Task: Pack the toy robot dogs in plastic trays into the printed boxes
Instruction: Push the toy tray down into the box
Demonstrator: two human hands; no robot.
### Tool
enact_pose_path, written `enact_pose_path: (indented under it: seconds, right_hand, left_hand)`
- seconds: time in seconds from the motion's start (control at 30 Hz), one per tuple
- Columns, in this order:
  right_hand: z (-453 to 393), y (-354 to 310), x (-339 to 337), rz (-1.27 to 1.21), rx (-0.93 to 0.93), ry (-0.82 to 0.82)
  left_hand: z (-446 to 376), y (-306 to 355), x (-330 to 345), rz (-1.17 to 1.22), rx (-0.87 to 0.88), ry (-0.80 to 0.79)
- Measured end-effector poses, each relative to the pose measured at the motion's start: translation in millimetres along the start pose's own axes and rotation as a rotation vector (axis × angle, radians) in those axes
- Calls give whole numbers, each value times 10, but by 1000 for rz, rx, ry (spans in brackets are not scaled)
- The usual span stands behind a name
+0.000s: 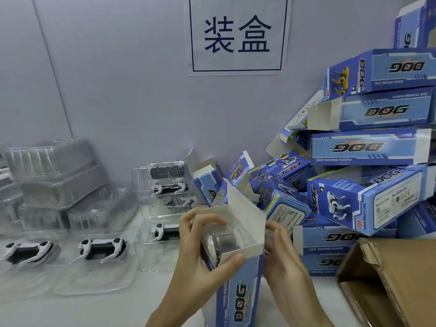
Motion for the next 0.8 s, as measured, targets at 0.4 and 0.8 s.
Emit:
enact_pose_path:
  seconds: [0.4,0.8]
  right_hand:
    - [415,-720,127,694,-1030,10]
    - [200,-741,3,677,-816,-66]
  left_hand:
    - [51,314,-155,-440,340,224]
    - [-72,-8,-154,-3,124,-57]
Point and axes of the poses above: each hand's wrist, its own z-axis away from the middle knuckle, its own x-axis out of the palm, y = z × x, the point moved 10 cm from there along -z, towards the middle knuckle, and after that the axes turned 15 degrees about y, right-handed, at the moved point
